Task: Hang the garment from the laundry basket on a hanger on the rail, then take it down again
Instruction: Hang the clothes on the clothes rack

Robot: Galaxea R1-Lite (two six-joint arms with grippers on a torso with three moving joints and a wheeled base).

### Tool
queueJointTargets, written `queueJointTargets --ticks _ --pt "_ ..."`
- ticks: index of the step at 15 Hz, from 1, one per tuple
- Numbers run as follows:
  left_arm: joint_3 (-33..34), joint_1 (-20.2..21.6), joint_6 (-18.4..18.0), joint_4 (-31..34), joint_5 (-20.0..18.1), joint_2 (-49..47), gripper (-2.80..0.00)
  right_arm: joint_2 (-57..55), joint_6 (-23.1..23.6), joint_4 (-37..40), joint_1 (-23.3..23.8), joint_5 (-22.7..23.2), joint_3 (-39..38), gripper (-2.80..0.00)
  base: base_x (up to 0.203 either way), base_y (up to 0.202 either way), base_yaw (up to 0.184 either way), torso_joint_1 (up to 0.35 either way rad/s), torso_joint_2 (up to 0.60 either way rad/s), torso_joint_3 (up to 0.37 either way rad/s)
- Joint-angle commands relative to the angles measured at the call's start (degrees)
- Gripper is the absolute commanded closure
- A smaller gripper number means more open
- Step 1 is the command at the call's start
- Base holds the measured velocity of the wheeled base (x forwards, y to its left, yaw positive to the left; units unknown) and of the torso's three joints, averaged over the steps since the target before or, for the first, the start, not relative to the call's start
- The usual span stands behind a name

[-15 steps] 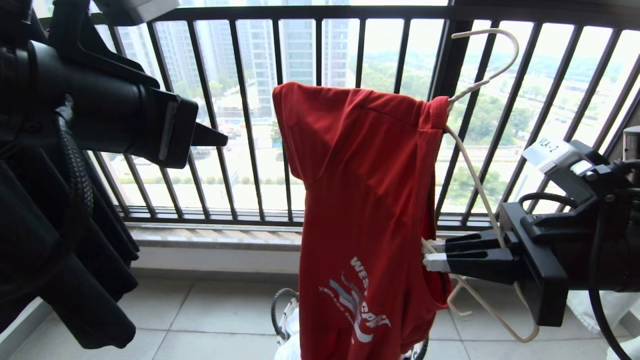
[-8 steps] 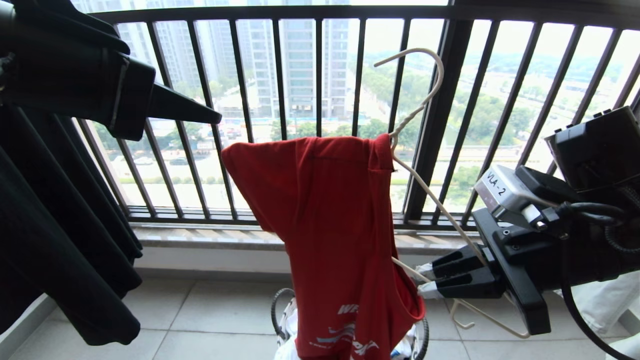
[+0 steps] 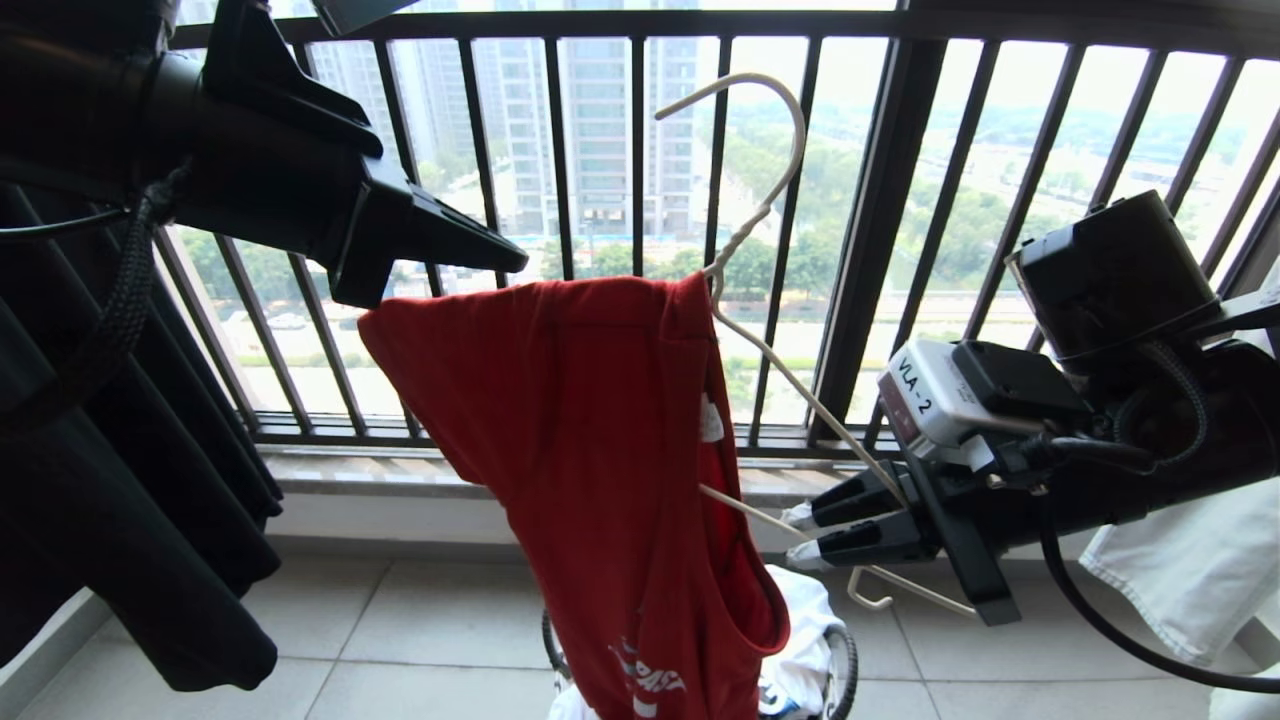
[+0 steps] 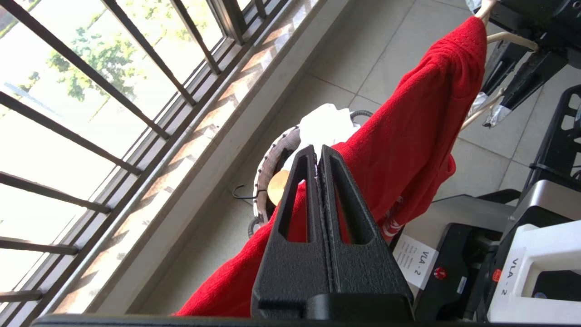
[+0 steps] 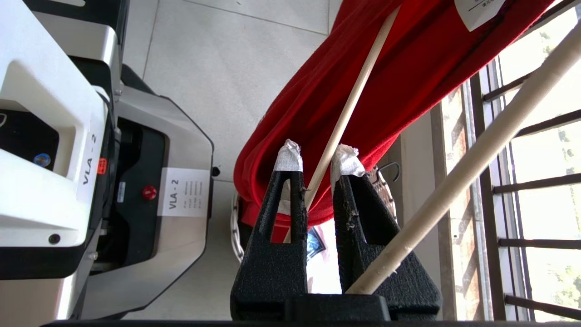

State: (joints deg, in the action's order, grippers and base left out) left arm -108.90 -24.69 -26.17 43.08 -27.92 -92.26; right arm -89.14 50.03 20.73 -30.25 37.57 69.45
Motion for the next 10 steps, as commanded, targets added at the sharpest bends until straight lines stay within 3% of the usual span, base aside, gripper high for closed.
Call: queueJointTargets --ticks 1,2,6,10 --pt "-1.6 -0.1 -1.3 3.3 -5.4 -0.7 -0.67 -0.3 0.6 0.0 -0.5 0.0 -0.1 0.0 0.0 0.0 0.0 0.0 0.0 0.0" --pt "-1.8 -0.1 -3.6 5.8 -7.9 0.2 -2.8 -0.2 0.7 0.0 -0.5 0.0 -0.2 0.0 0.0 0.0 0.0 0.0 0.0 0.0" --pt "-0.9 -0.1 -5.3 12.7 -13.1 3.9 -2.8 0.2 1.5 0.0 -0.4 -0.7 -0.8 0.0 0.0 0.0 0.0 0.0 0.0 0.0" --pt "-1.3 -0.3 -7.2 12.5 -13.8 2.2 -2.8 3.2 3.6 0.0 -0.6 -0.7 -2.7 0.0 0.0 0.0 0.0 0.0 0.0 0.0"
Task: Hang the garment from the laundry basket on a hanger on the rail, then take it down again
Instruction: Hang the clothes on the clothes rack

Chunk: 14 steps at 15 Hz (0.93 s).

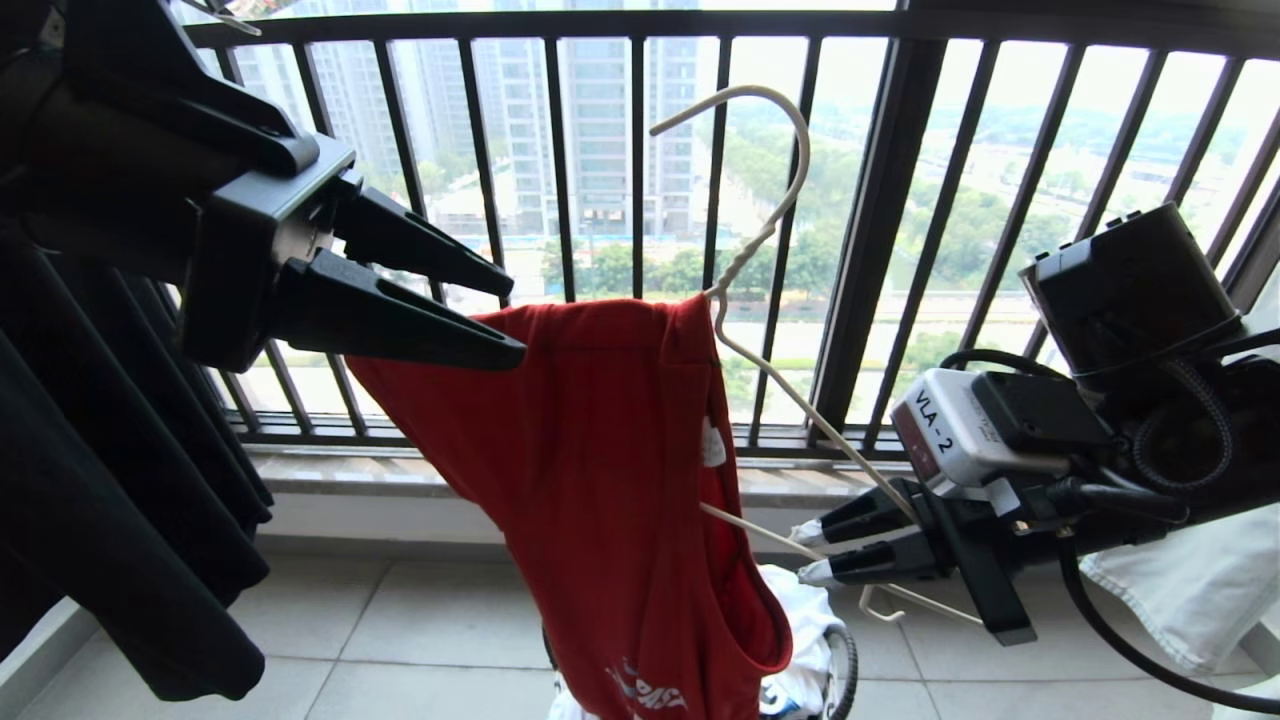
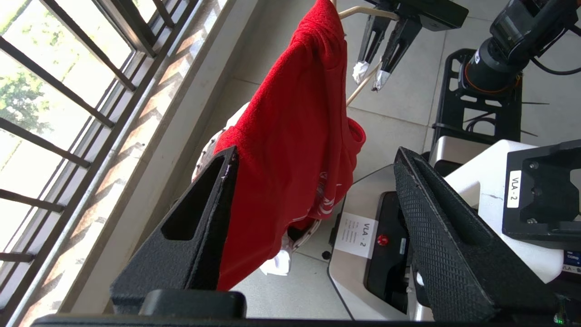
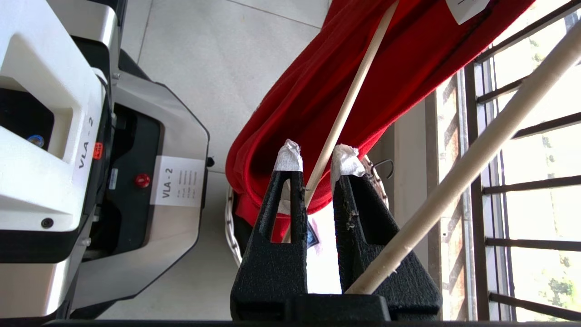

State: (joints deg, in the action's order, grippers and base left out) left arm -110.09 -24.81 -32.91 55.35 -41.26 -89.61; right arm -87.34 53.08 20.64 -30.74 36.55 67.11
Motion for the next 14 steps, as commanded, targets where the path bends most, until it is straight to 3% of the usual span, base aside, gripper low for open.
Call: queueJointTargets --ticks 1,4,14 --pt "-0.2 -0.2 -1.0 -0.2 -1.4 -1.1 -2.8 1.4 1.1 0.0 -0.2 0.3 -0.2 0.0 0.0 0.0 0.0 0.0 0.0 0.0" --pt "-0.3 -0.3 -1.0 -3.1 -4.4 -2.9 -2.8 1.5 2.3 -0.1 -1.3 0.3 -0.2 0.0 0.0 0.0 0.0 0.0 0.0 0.0" --pt "-1.1 -4.0 -0.6 -2.8 -4.6 -6.9 -2.8 1.1 3.8 -4.2 -3.2 0.7 -0.9 0.0 0.0 0.0 0.0 0.0 0.0 0.0"
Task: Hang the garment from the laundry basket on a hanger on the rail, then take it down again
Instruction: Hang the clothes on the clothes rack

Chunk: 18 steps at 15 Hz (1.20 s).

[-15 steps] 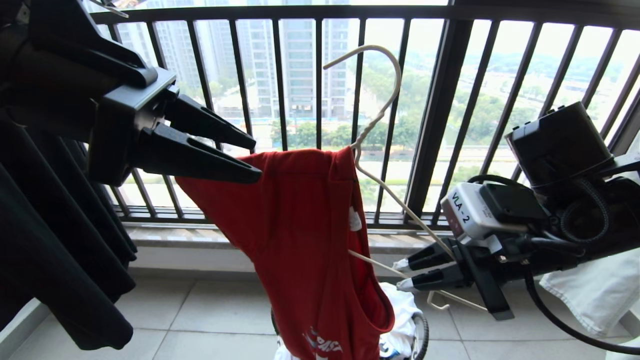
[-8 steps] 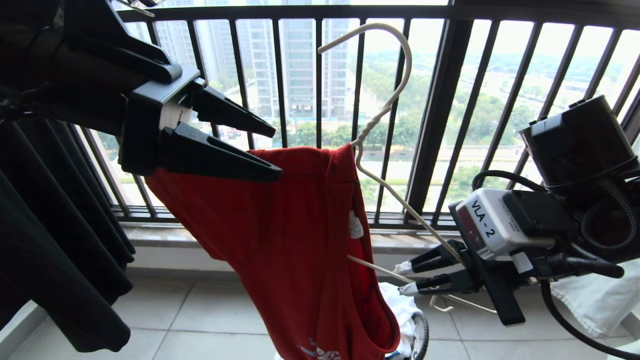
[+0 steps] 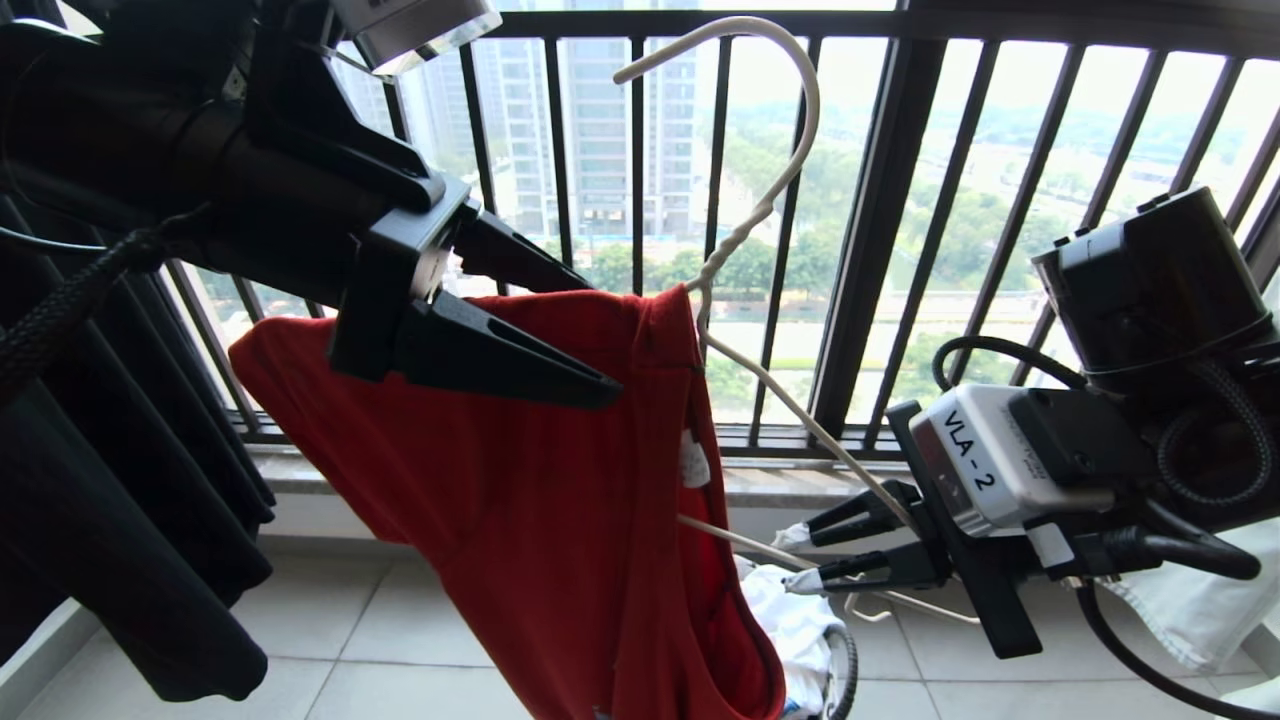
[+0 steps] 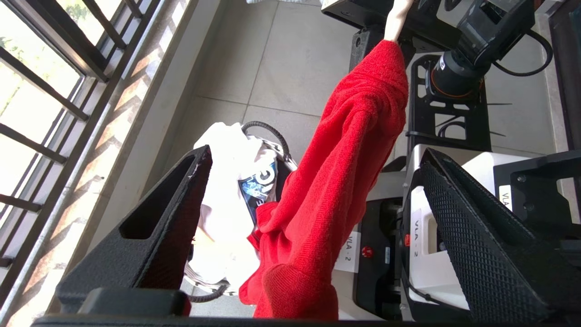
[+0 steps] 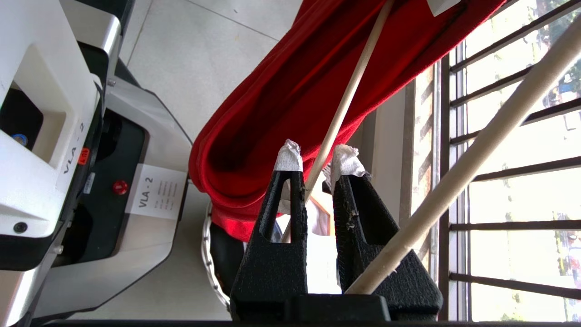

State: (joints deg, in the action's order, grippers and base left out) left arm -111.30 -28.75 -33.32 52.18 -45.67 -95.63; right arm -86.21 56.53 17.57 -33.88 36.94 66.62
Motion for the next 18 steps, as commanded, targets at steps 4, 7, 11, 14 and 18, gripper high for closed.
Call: queueJointTargets --ticks 4,7,11,14,18 --pt "0.1 -0.6 -0.1 0.3 0.0 -0.9 -2.8 0.6 0.3 -4.1 0.0 0.9 -1.2 0.0 0.0 0.0 0.0 0.0 0.0 0.0" --pt "0.3 -0.6 -0.3 0.4 0.1 -0.9 -2.01 0.8 0.2 -4.8 0.0 0.9 -1.2 0.0 0.0 0.0 0.0 0.0 0.0 0.0" --pt "0.4 -0.6 -0.3 0.4 0.2 -1.2 0.0 0.9 0.0 -5.5 0.7 1.0 -0.9 0.0 0.0 0.0 0.0 0.0 0.0 0.0" --pt "0.4 -0.6 -0.3 0.4 0.2 -1.1 0.0 0.5 -0.1 -7.0 1.0 1.2 -0.9 0.0 0.0 0.0 0.0 0.0 0.0 0.0" --pt "0.4 -0.5 -0.3 0.3 0.2 -1.2 0.0 -0.5 -1.2 -7.1 3.2 3.3 -0.7 0.0 0.0 0.0 0.0 0.0 0.0 0.0"
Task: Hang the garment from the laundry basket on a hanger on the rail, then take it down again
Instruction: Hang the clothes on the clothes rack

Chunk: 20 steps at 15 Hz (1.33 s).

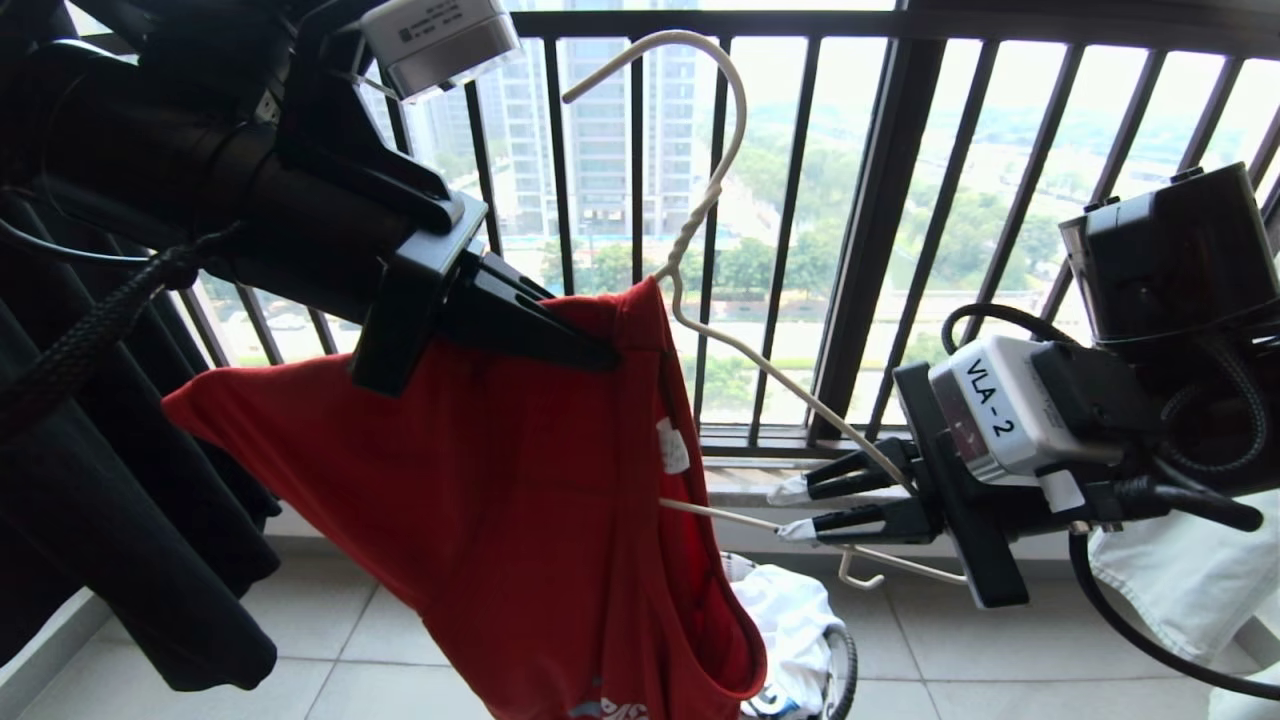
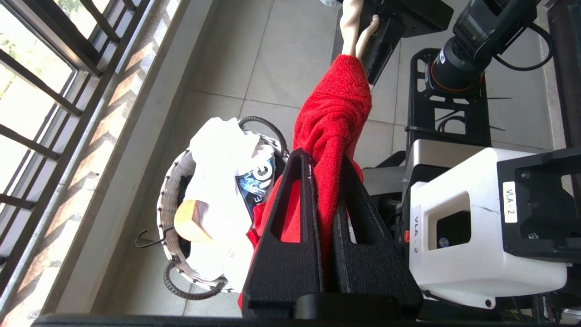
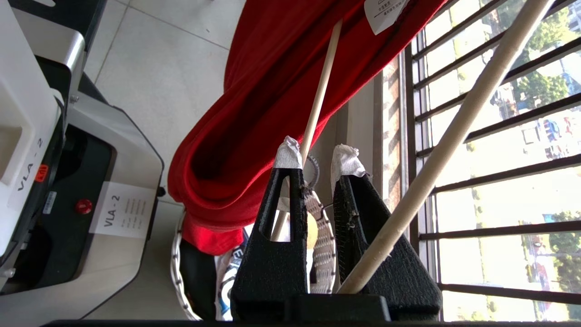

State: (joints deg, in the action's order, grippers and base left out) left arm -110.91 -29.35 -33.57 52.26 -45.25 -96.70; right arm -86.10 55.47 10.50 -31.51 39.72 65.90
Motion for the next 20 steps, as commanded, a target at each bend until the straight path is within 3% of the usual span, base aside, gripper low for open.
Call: queueJointTargets --ticks 1,5,6,9,14,20 --pt "0.0 0.1 -0.1 0.2 -0.2 -0.1 0.0 -0.7 -0.1 0.0 1.2 0.6 0.0 0.0 0.0 0.0 0.0 0.0 0.0 0.0" --pt "0.1 0.1 -0.1 0.2 -0.1 0.0 0.0 -1.1 -0.3 -0.7 2.5 1.1 0.4 0.0 0.0 0.0 0.0 0.0 0.0 0.0" --pt "0.1 0.1 -0.2 0.1 0.0 0.0 0.0 -1.2 -0.4 -1.8 2.7 1.3 0.3 -2.8 0.0 0.0 0.0 0.0 0.0 0.0" --pt "0.1 0.2 -0.1 0.0 0.0 0.1 0.0 -0.9 -2.1 -2.0 3.2 1.3 0.3 -2.8 0.0 0.0 0.0 0.0 0.0 0.0" --pt "0.1 1.1 -0.2 -0.1 0.3 -0.3 0.0 0.0 -2.7 -1.9 8.5 1.8 0.3 -2.8 0.0 0.0 0.0 0.0 0.0 0.0" --pt "0.0 3.1 1.5 -0.8 1.5 -1.6 0.0 2.1 -16.2 -2.4 17.9 3.5 1.2 -2.8 0.0 0.0 0.0 0.0 0.0 0.0"
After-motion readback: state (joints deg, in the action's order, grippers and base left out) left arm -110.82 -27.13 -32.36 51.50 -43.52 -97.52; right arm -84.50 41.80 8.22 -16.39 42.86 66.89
